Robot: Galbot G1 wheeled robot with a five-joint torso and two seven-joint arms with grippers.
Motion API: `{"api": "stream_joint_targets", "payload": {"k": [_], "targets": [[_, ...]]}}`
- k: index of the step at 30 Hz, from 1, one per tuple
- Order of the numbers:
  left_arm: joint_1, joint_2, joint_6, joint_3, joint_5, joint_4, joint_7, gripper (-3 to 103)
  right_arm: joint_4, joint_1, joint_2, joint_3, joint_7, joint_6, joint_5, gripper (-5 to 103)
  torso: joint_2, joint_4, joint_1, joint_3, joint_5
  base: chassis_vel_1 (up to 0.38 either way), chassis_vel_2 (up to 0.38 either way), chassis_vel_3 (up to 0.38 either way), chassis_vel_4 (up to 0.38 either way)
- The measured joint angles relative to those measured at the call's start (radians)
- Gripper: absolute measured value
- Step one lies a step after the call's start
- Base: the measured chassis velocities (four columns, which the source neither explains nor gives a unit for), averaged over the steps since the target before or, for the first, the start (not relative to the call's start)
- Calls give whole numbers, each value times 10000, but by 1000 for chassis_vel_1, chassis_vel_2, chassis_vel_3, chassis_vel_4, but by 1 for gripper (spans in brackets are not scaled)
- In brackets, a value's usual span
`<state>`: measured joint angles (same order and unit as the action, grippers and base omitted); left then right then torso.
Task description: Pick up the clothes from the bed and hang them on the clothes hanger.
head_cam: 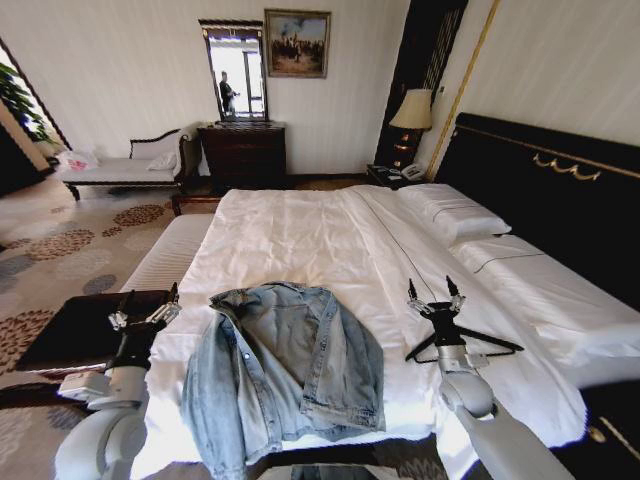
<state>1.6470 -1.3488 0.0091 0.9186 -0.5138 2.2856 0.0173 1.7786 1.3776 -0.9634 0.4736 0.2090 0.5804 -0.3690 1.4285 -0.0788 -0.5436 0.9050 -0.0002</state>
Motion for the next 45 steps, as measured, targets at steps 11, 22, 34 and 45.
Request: {"api": "stream_joint_targets", "payload": {"k": [11,22,34,45], "targets": [[-157,90,17,4,-10,-158,12,100,-52,-37,-73,-150,91,-53,-14,100,-1,-4,-2,1,2,-164,-159,153,143],[-48,56,15,150,-75,-55,59,100,17,-5,-48,-173,80,-37,-46,100,-1,0,-1,1,0,-90,-105,104,115],[131,-158,-82,157,-28,116,64,100,121,162,-31,-22,73,-11,-59,100,0,-2,1,1,4,-89,-197,84,185],[296,-289,-188,197,93,216,64,100,-74,119,-58,-154,-96,2,-418,100,-1,0,-3,1,0,-22,-38,26,42]]}}
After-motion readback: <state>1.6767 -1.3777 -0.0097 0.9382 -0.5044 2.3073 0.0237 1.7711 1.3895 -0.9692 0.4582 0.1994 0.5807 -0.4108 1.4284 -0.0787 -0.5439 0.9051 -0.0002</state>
